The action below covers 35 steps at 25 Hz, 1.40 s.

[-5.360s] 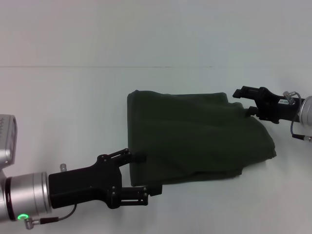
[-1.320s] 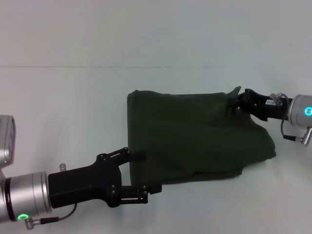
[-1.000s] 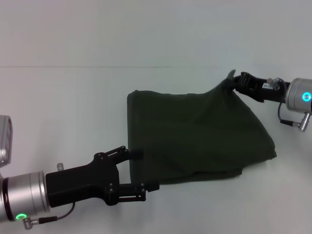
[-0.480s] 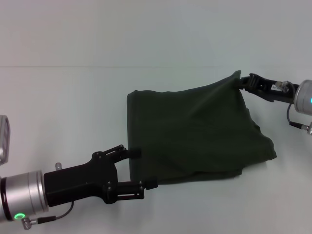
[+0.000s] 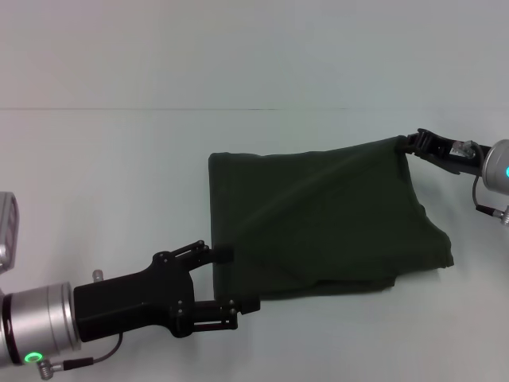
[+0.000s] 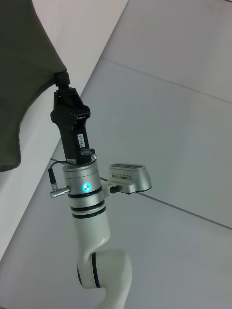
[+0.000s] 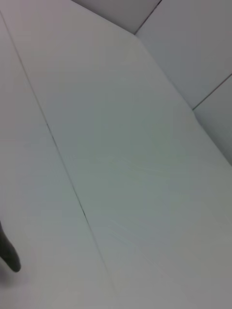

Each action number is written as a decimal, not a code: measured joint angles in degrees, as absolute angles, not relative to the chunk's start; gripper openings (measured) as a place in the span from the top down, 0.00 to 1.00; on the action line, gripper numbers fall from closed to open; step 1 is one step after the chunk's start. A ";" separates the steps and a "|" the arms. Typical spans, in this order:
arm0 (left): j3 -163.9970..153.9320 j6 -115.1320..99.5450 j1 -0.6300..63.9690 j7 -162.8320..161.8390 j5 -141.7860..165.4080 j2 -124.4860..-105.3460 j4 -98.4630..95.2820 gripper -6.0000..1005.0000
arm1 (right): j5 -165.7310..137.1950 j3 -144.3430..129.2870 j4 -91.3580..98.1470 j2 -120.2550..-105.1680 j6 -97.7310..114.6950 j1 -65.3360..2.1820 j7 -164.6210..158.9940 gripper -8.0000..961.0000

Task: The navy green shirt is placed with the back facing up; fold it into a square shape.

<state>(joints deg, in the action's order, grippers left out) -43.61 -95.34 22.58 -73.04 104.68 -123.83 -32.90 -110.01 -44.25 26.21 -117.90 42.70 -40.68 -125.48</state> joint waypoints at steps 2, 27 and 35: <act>-43.63 -95.35 22.58 -72.96 104.70 -123.83 -32.60 0.06 | -109.98 -44.23 26.11 -117.99 42.26 -40.85 -125.48 0.91; -37.28 -90.91 25.50 -89.41 104.60 -123.37 -29.45 0.05 | -99.83 -43.11 28.59 -117.45 73.93 -28.05 -89.86 0.16; -35.62 -89.59 26.05 -93.56 104.58 -123.45 -29.35 0.05 | -106.37 -43.44 25.25 -118.85 71.51 -26.33 -80.59 0.11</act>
<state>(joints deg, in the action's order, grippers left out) -35.62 -89.59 26.05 -93.56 104.58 -123.45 -29.35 -106.37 -43.44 25.25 -118.85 71.51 -26.33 -80.59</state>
